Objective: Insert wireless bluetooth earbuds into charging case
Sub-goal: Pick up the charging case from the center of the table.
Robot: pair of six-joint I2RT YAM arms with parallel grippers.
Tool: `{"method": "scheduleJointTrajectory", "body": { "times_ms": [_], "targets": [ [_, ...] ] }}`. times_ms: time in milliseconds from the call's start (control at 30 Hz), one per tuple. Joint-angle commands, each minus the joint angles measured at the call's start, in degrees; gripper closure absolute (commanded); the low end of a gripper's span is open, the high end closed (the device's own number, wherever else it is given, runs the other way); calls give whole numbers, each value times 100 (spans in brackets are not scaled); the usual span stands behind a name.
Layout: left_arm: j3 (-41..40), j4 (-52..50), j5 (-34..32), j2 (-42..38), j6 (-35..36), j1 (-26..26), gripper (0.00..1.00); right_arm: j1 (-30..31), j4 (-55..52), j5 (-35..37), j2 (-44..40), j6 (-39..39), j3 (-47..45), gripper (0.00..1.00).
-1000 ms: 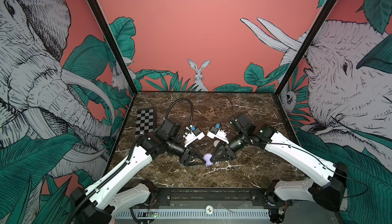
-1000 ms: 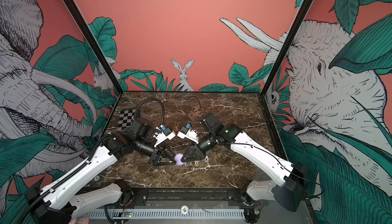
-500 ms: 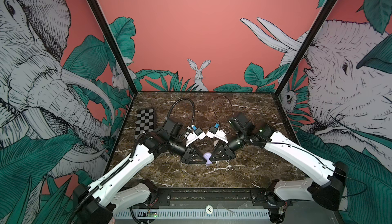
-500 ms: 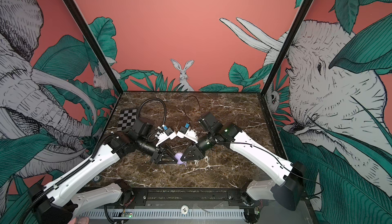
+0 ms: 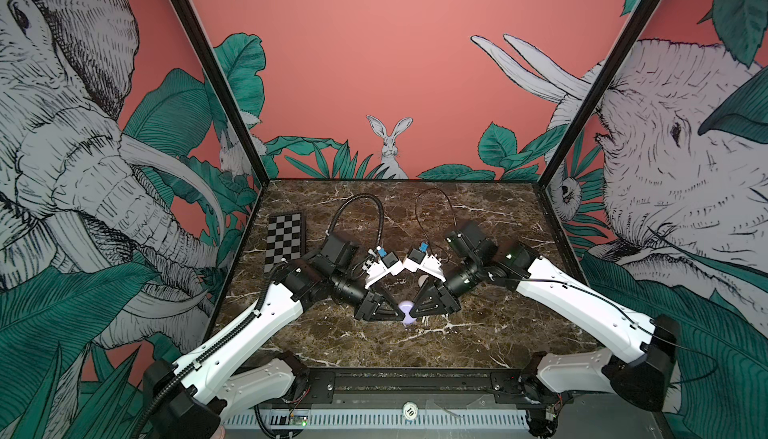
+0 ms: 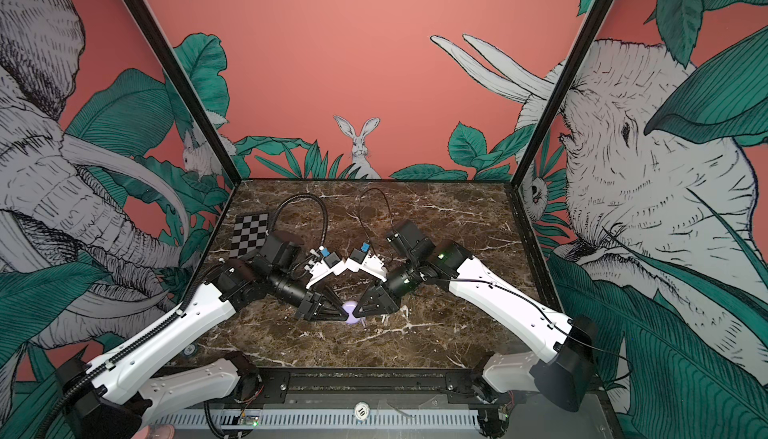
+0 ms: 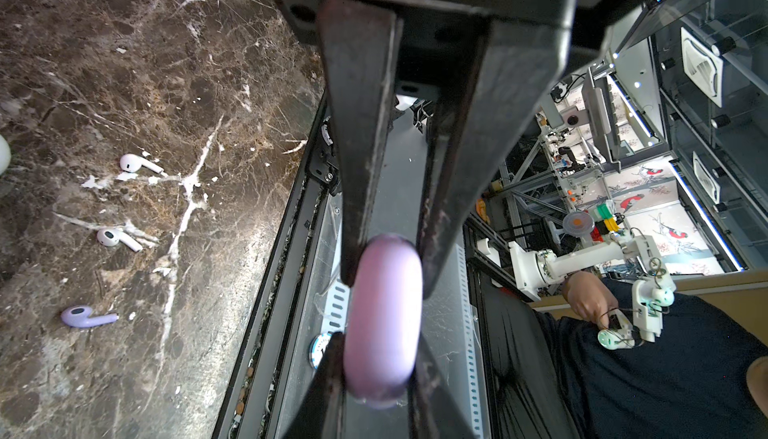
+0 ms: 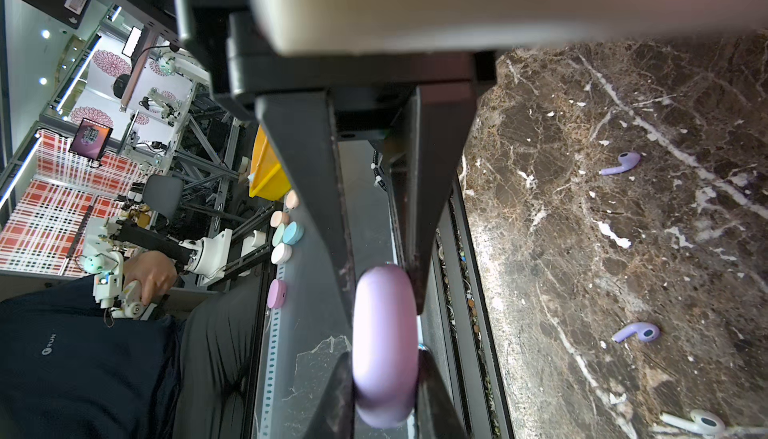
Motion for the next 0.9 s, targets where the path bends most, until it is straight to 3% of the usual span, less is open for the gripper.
{"method": "scheduleJointTrajectory", "body": {
  "times_ms": [0, 100, 200, 333, 500, 700, 867],
  "targets": [
    [-55, 120, 77, -33, 4, -100, 88, 128, 151, 158, 91, -4, 126, 100],
    [-92, 200, 33, -75, -90, -115, 100, 136, 171, 148, 84, 10, 139, 100],
    [-119, 245, -129, -131, -158, -115, 100, 136, 168, 100, 61, -4, 128, 99],
    [-216, 331, -771, -329, -349, -115, 100, 136, 153, 549, -174, -7, 111, 55],
    [-570, 1020, -1615, -859, -566, -115, 100, 136, 254, 1044, -468, 105, 119, 34],
    [-902, 1587, -1595, -1170, -126, -110, 100, 136, 282, 1639, -896, 154, 94, 23],
    [-1227, 1847, -1740, -1536, 222, -115, 100, 136, 609, 2249, -1209, 241, -92, 19]
  ]
}}
